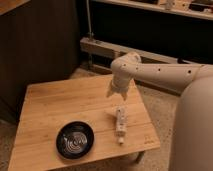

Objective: Place the bottle in the ceramic bowl

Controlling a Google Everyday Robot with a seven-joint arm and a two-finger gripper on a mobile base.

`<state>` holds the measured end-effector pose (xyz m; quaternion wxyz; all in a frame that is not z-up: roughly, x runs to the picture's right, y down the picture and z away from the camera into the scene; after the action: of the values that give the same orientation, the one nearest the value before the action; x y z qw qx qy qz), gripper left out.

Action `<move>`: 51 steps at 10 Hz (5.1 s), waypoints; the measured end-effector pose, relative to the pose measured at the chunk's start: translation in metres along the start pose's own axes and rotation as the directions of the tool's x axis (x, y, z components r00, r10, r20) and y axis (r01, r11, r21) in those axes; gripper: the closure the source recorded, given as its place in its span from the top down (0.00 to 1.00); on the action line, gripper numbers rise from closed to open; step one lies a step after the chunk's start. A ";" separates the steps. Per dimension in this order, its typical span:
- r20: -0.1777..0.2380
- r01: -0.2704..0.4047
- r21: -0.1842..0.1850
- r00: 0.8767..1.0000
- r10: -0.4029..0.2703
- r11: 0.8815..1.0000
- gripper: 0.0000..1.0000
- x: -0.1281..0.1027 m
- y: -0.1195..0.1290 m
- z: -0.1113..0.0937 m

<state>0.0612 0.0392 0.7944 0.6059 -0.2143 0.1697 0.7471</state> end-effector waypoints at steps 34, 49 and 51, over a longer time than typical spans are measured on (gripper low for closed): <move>-0.123 0.052 0.161 0.992 -0.032 0.986 0.65 0.021 0.013 -0.095; -0.206 0.008 0.084 0.979 0.009 0.996 0.65 0.064 -0.035 0.059; -0.188 -0.028 0.080 0.981 0.042 0.996 0.65 0.064 -0.049 0.057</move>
<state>0.0916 0.1319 0.8090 0.5815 -0.2580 0.2591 0.7267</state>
